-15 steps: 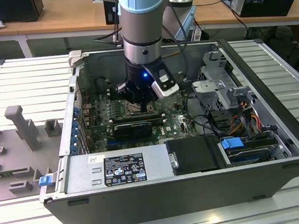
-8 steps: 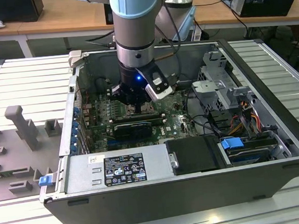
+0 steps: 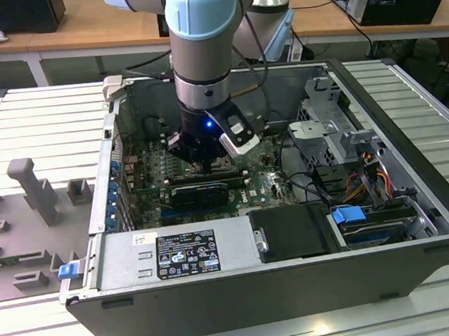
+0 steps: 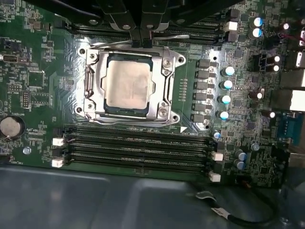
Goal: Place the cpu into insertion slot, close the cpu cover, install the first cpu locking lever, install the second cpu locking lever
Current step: 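Install the second cpu locking lever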
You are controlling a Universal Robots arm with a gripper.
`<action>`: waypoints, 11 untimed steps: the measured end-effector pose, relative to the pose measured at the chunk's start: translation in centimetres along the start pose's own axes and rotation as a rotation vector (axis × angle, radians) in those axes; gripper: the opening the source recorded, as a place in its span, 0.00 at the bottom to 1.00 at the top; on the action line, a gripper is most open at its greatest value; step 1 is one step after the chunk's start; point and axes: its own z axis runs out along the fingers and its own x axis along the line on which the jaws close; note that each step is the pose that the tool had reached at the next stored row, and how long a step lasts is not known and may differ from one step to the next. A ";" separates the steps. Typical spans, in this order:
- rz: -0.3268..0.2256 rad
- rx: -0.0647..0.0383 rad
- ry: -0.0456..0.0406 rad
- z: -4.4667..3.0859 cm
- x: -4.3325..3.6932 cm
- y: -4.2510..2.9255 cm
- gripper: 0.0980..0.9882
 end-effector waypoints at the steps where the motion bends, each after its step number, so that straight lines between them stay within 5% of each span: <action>1: -0.001 -0.007 -0.0016 -0.01 0.05 -0.08 0.01; 3: -0.001 -0.055 -0.0096 -0.06 0.46 -0.50 0.01; 5: -0.002 -0.079 -0.0135 -0.11 0.91 -0.82 0.01; 11: -0.002 -0.116 -0.0190 -0.22 2.39 -1.82 0.01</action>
